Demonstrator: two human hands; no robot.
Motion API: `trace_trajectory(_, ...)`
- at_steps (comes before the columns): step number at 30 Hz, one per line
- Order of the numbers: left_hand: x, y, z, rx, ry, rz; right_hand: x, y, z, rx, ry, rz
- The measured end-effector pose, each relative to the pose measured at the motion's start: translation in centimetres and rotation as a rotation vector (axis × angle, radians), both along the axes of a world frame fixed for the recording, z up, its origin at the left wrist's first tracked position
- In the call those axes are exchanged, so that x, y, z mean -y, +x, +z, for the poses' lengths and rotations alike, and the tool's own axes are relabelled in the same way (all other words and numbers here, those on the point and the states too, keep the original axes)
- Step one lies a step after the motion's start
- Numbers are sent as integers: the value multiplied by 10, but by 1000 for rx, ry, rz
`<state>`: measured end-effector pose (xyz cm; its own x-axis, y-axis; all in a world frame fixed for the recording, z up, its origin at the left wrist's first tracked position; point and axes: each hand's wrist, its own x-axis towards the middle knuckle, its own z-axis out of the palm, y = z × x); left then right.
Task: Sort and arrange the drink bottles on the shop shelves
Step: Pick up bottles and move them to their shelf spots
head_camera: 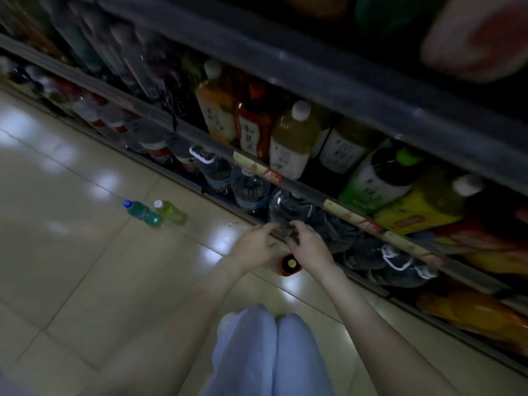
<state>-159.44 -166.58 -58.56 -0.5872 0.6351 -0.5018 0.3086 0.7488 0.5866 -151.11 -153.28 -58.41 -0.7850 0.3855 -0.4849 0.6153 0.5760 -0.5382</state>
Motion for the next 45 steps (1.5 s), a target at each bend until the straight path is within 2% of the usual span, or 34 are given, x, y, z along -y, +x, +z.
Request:
trace_trajectory(6,-26,1,149,-73,175,-118,-18,25,170,-258,-42,-217)
trace_trajectory(11,-70,9,260,-140,311,-300,-35,63,280,-448,15,-394)
trace_trajectory(15,-111,35,322,-201,486,-429,-59,90,334,-619,172,-567)
trace_trajectory(19,-155,60,351,-388,631,-484,-104,109,366,-752,320,-735)
trace_trajectory(22,-187,72,361,-540,572,-447,-149,113,381,-754,409,-832)
trace_trajectory(25,-213,76,362,-666,503,-441,-181,109,389,-782,403,-808)
trace_trajectory(27,-225,76,359,-731,431,-458,-195,104,392,-724,378,-786)
trace_trajectory(30,-234,75,350,-730,304,-464,-210,99,397,-604,397,-745)
trace_trajectory(35,-237,77,346,-720,251,-476,-216,112,412,-461,505,-622)
trace_trajectory(42,-236,89,349,-707,343,-510,-177,147,412,-484,642,-458)
trace_trajectory(45,-231,101,347,-576,415,-484,-157,160,406,-405,790,-319)
